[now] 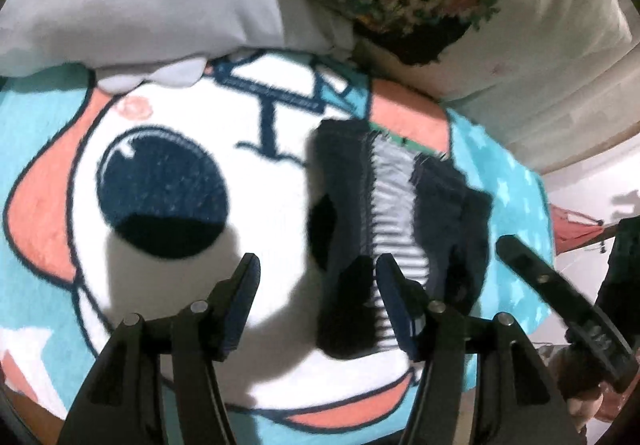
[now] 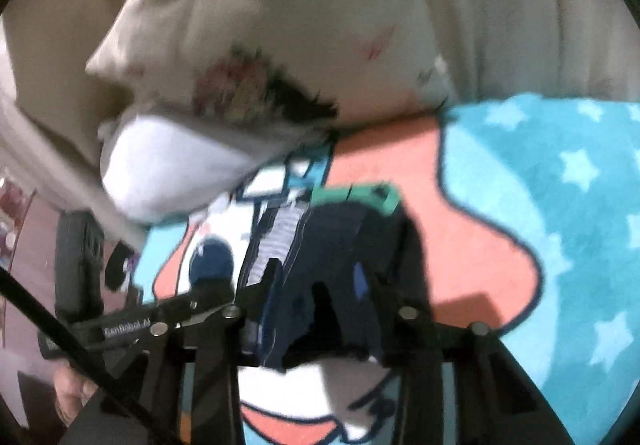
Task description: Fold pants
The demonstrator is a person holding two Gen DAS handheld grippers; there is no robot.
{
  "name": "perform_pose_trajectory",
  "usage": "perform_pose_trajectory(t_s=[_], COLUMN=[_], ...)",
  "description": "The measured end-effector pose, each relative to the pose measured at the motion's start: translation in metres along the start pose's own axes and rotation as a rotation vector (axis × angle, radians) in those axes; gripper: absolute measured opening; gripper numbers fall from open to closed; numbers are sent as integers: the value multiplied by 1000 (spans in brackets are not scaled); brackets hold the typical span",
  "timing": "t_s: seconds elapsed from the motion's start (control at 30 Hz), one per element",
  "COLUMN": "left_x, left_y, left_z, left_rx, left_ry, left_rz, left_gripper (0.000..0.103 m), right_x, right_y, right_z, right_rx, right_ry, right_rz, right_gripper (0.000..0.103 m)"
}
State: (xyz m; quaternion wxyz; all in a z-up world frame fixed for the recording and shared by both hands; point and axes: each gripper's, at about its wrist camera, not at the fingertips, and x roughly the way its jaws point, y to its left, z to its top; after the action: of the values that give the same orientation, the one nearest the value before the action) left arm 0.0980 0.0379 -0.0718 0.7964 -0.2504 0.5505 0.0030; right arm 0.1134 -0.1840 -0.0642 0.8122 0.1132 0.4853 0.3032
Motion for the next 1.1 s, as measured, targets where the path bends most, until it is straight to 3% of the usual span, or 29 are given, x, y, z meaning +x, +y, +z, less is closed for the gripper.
perform_pose_trajectory(t_s=[0.17,0.23,0.33,0.57,0.7,0.83,1.1], left_x=[13,23,30,-19,-47,-61,-69], left_y=[-15,-20,-24,-38,-44,-36,-12], left_z=[-16,-22,-28,-31,-37,-41,-45], left_rx=[78,115,146,210,263,294,273], left_ry=[37,57,84,-62,-159,-189,-176], left_rz=[13,44,67,72,124,172,193], left_gripper=[59,59,59,60,70,71,71], right_x=[30,33,25,-28,-40,-31,-18], right_y=[-28,-37,-39,-5,8,18,40], right_z=[-16,-20,-24,-29,-41,-56,-73], right_rx=[69,100,124,73,68,56,38], right_ry=[60,70,55,-90,-117,-83,-53], right_rz=[-115,-121,-122,-195,-237,-263,-282], right_gripper=[39,49,51,54,59,59,59])
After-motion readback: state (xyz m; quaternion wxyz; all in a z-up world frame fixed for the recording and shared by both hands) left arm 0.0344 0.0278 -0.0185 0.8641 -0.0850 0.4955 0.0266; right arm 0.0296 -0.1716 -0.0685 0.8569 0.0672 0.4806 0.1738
